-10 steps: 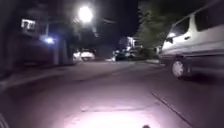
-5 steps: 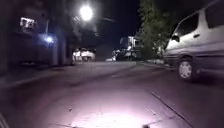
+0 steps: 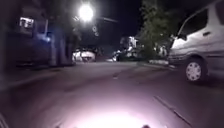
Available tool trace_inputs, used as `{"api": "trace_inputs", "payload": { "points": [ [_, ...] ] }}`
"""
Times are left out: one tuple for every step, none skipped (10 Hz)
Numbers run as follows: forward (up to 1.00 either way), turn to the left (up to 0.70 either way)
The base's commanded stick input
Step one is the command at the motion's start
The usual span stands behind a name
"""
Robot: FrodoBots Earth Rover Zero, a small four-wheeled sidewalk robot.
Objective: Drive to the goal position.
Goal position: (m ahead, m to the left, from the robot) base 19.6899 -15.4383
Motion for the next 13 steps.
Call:
{"api": "trace_inputs", "payload": {
  "points": [
    [0.7,-0.35],
    [0.7,-0.35],
    [0.7,-0.35],
    [0.7,-0.35],
    [0.7,-0.32],
    [0.7,-0.17],
    [0.7,-0.02],
    [0.7,0.0],
    [0.7,0.0],
    [0.7,0.0],
    [0.7,0.0],
    [0.7,0.0],
    [0.7,0.0]
  ]
}}
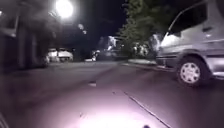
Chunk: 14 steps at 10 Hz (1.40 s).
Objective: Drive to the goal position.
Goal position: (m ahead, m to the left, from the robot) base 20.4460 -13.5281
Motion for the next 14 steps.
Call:
{"api": "trace_inputs", "payload": {
  "points": [
    [0.7,0.0],
    [0.7,0.0],
    [0.7,0.0],
    [0.7,0.0],
    [0.7,0.0],
    [0.7,0.0],
    [0.7,0.0],
    [0.7,0.0],
    [0.7,0.0],
    [0.7,0.0],
    [0.7,0.0],
    [0.7,0.0],
    [0.7,0.0],
    [0.7,0.0]
  ]
}}
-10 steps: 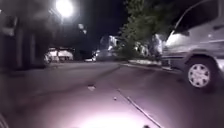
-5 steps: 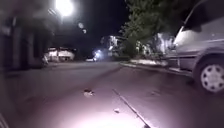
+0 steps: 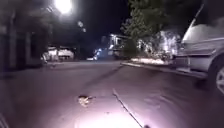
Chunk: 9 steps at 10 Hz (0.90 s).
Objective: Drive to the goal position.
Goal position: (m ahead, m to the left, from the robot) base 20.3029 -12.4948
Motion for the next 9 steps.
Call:
{"api": "trace_inputs", "payload": {
  "points": [
    [0.7,0.0],
    [0.7,0.0],
    [0.7,-0.09],
    [0.7,-0.29],
    [0.7,-0.33],
    [0.7,-0.19],
    [0.7,0.0],
    [0.7,0.0],
    [0.7,0.0]
  ]
}}
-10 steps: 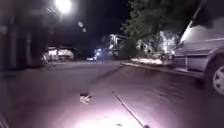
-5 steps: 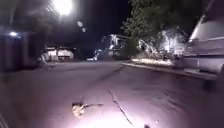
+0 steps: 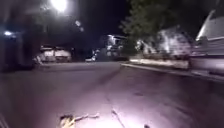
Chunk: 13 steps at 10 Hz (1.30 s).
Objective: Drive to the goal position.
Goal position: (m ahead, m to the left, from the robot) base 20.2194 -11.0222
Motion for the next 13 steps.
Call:
{"api": "trace_inputs", "payload": {
  "points": [
    [0.7,0.0],
    [0.7,-0.03],
    [0.7,-0.3],
    [0.7,-0.35],
    [0.7,-0.35],
    [0.7,-0.35],
    [0.7,-0.35],
    [0.7,-0.35],
    [0.7,-0.35],
    [0.7,-0.35],
    [0.7,-0.35],
    [0.7,-0.22],
    [0.7,-0.09]
  ]
}}
